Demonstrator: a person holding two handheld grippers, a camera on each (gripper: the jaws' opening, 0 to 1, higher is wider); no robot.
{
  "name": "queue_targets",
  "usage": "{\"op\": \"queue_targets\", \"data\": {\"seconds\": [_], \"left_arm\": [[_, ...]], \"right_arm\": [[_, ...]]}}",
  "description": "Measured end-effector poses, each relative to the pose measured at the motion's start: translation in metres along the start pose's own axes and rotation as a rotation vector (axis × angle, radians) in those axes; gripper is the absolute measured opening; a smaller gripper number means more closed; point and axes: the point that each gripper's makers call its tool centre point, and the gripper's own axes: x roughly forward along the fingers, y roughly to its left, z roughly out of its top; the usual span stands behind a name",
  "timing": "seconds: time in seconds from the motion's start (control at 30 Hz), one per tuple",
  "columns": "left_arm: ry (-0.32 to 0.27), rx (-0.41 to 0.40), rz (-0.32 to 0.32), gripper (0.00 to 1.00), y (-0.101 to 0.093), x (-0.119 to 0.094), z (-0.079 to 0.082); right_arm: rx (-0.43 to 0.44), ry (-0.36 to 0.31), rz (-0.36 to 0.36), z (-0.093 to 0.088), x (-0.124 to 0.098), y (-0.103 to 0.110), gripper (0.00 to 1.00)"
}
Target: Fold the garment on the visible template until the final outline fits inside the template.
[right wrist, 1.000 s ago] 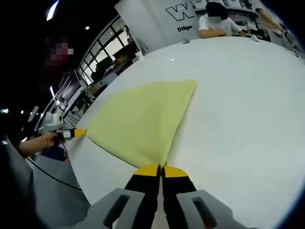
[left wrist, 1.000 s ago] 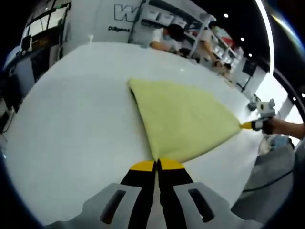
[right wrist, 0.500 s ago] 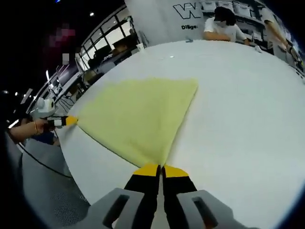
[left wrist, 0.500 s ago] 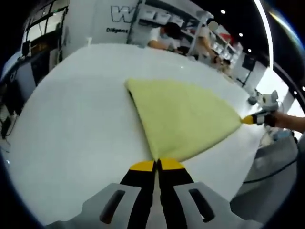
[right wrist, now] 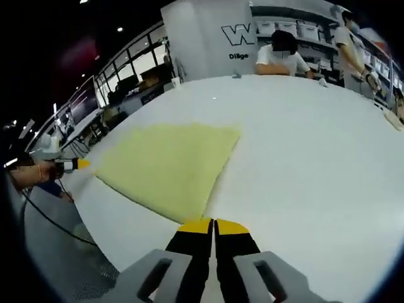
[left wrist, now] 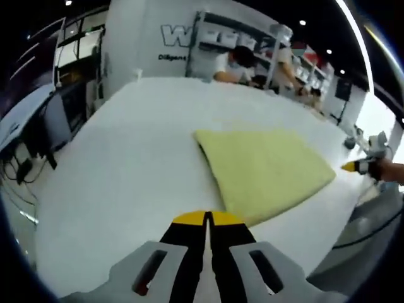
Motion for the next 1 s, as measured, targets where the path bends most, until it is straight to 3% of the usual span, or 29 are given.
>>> {"op": "queue_targets", "data": {"seconds": [0.17,0.23,0.3,0.4,0.53,0.57,0.77,0.87,0.93,1.0], "left_arm": [[-0.049,0.037,0.005,0.0,-0.012,-0.013,0.006],[-0.037,0.065,-0.01,0.0,-0.015,-0.016,0.006],[-0.128,0.074,-0.022,0.0,-0.021,-0.024,0.026],[-0.131,0.068,-0.058,0.13,-0.031,-0.029,0.03],[-0.18,0.199,-0.06,0.51,-0.048,-0.036,0.044],[-0.191,0.189,-0.07,0.56,-0.048,-0.036,0.044],[-0.193,0.199,-0.113,0.72,-0.054,-0.039,0.038],[-0.172,0.213,-0.126,0.76,-0.061,-0.04,0.03],[-0.129,0.162,-0.094,0.74,-0.061,-0.041,0.021],[-0.154,0.186,-0.116,0.77,-0.071,-0.043,0.022]], "right_arm": [[0.007,-0.05,0.018,0.006,-0.012,0.018,0.0],[0.011,-0.063,0.026,0.004,-0.012,0.02,0.01],[0.016,-0.088,0.049,0.006,-0.011,0.025,0.06],[-0.005,-0.104,0.049,0.008,-0.014,0.03,0.15],[-0.054,-0.123,0.042,0.018,-0.02,0.038,0.26],[-0.057,-0.121,0.04,0.017,-0.019,0.036,0.28],[-0.081,-0.112,0.055,0.014,-0.022,0.043,0.34],[-0.097,-0.127,0.045,0.015,-0.025,0.046,0.47],[-0.102,-0.135,0.03,0.015,-0.027,0.048,0.58],[-0.117,-0.129,0.022,0.012,-0.028,0.049,0.65]]}}
